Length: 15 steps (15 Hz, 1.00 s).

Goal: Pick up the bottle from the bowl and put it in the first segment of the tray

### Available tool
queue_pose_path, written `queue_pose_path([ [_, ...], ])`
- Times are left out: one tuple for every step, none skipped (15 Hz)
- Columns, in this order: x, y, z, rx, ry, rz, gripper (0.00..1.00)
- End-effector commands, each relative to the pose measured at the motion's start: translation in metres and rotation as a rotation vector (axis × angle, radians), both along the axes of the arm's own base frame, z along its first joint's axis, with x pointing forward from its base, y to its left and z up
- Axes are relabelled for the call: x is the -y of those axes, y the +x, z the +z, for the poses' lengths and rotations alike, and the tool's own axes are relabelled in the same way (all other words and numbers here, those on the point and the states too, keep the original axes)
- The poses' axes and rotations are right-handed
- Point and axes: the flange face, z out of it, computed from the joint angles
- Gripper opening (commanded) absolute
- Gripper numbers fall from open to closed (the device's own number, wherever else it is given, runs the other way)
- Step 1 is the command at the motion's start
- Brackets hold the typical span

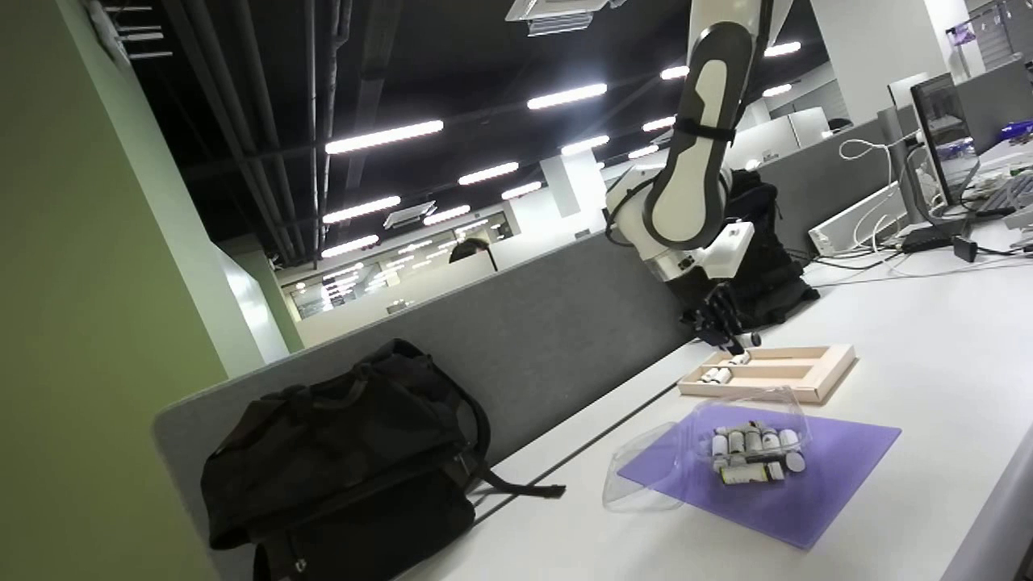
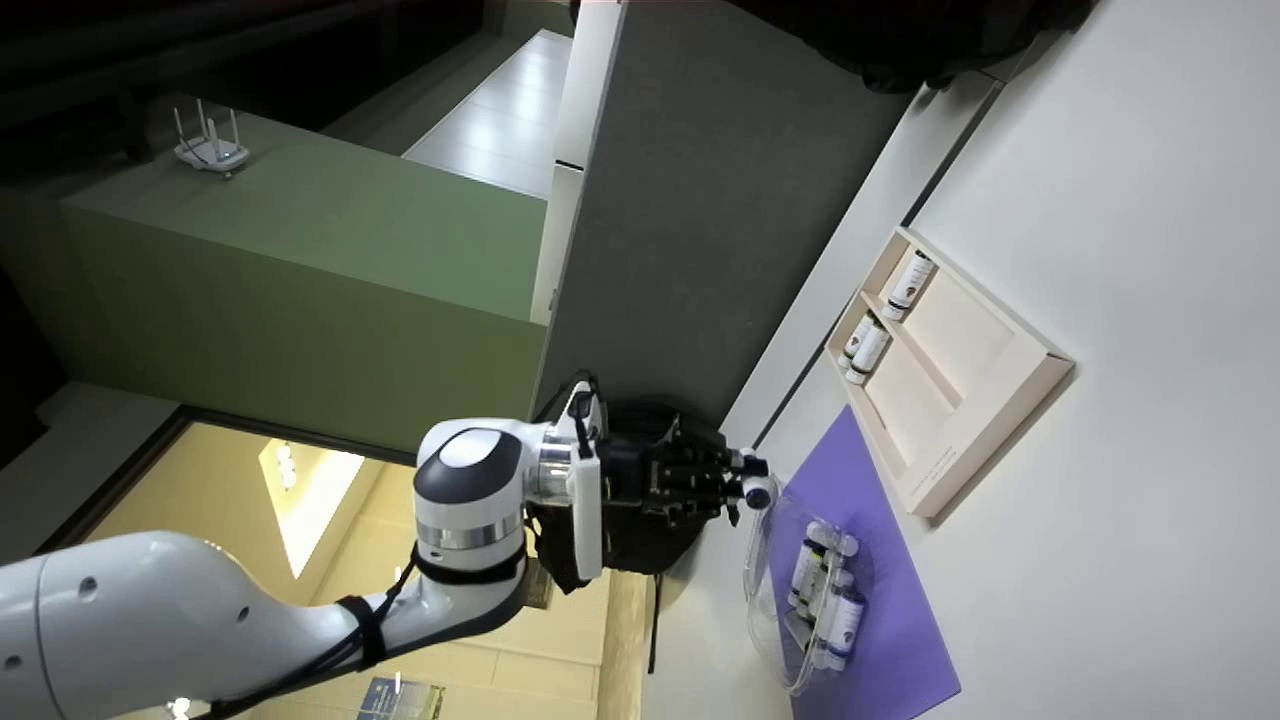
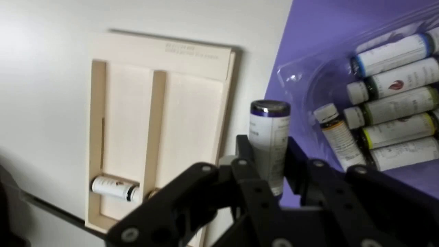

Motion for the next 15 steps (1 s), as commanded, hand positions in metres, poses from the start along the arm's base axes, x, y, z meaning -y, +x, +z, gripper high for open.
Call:
queue_pose_path([
  [0.023,0.061,-0.001,-0.018,0.001,0.204,0.12],
  [0.029,0.077,-0.002,-0.031,0.0,0.265,0.12],
  [0.033,0.09,-0.005,-0.04,-0.005,0.324,0.12],
  [0.035,0.101,-0.006,-0.049,-0.012,0.385,0.12],
  [0.036,0.11,-0.008,-0.062,-0.023,0.442,0.12],
  [0.037,0.085,-0.006,-0.04,-0.001,0.361,0.12],
  [0.039,0.091,-0.01,-0.042,0.001,0.373,0.37],
  [0.039,0.091,-0.014,-0.046,0.002,0.372,0.37],
  [0.038,0.09,-0.015,-0.05,0.003,0.373,0.37],
  [0.037,0.089,-0.016,-0.05,0.004,0.374,0.37],
  [0.036,0.089,-0.016,-0.05,0.005,0.375,0.37],
  [0.036,0.089,-0.015,-0.05,0.005,0.375,0.37],
  [0.036,0.089,-0.015,-0.05,0.005,0.376,0.37],
  [0.036,0.089,-0.015,-0.05,0.005,0.375,0.12],
  [0.042,0.089,-0.015,-0.037,-0.043,0.44,0.12],
])
